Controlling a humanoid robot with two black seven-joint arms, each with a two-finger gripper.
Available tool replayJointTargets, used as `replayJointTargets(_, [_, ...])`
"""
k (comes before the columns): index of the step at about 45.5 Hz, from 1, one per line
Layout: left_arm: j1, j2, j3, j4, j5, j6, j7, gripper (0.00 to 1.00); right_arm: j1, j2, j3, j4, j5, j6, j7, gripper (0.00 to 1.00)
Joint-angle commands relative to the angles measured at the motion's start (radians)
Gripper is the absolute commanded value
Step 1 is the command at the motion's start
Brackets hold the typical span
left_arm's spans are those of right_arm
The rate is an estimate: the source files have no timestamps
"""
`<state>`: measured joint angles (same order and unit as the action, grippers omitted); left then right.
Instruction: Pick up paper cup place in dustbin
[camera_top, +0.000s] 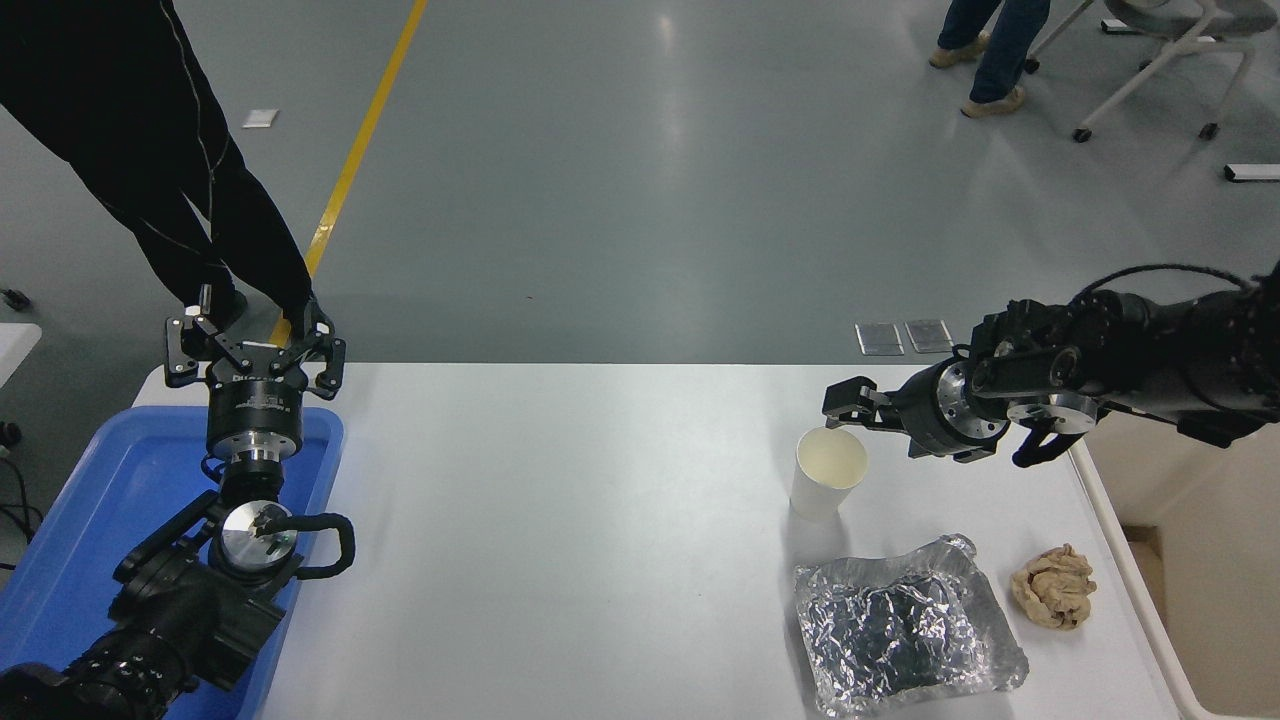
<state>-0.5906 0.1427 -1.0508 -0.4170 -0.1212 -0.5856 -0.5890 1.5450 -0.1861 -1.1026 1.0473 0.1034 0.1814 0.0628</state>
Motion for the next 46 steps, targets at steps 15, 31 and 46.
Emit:
replayJointTargets(15, [0.0,0.0,0.0,0.001,0.0,0.001,0.0,0.99,-0.216,0.091,0.009,-0.168,0.006,-0.083,-0.001,1.0])
replayJointTargets(31, [0.0,0.0,0.0,0.0,0.0,0.0,0.0,0.99,-0.238,0.111,0.02,-0.211,0.013,-0.112,-0.008,0.0])
replayJointTargets(46, [0.0,0.0,0.0,0.0,0.0,0.0,0.0,0.99,-0.209,0.112,0.02,-0.207,0.029,-0.114,-0.012,0.0])
